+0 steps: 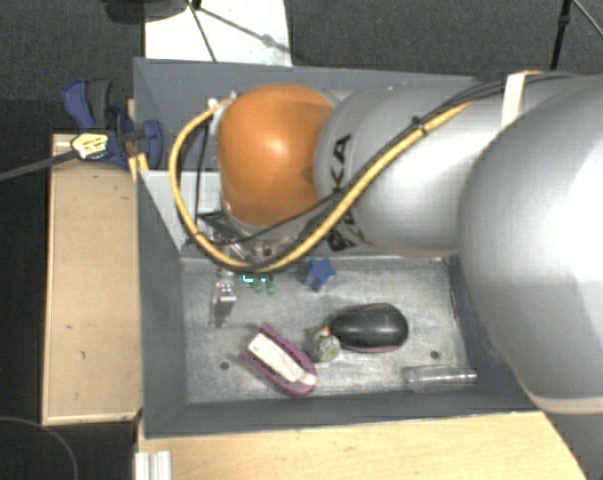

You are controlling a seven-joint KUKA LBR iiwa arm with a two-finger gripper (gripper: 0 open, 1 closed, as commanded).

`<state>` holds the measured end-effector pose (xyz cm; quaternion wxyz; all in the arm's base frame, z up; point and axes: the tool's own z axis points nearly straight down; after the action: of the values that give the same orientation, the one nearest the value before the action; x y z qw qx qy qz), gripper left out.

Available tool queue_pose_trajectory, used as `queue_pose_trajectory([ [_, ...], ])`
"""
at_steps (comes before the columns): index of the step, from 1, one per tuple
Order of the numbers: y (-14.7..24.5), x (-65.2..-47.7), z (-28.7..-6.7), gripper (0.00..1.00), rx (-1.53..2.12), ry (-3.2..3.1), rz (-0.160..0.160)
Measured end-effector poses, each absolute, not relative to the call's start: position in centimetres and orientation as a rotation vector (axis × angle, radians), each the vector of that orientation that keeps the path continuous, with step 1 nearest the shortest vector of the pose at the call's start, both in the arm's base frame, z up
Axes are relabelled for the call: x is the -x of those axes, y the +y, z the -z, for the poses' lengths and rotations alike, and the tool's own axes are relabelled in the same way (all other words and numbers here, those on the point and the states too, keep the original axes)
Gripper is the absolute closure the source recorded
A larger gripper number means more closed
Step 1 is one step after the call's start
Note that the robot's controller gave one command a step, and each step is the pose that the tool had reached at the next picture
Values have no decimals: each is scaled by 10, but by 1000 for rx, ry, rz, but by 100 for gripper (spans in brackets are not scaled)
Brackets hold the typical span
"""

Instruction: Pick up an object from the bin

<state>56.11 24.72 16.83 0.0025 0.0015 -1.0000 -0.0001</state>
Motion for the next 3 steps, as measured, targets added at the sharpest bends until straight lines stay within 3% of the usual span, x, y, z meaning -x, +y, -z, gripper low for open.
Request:
queue_pose_trajectory([
  [1,220,-474,-114,0,-66,-3131,-5],
  [2,154,-519,-75,0,42,-3140,-5],
  [3,113,-491,-70,0,-61,-3141,0],
])
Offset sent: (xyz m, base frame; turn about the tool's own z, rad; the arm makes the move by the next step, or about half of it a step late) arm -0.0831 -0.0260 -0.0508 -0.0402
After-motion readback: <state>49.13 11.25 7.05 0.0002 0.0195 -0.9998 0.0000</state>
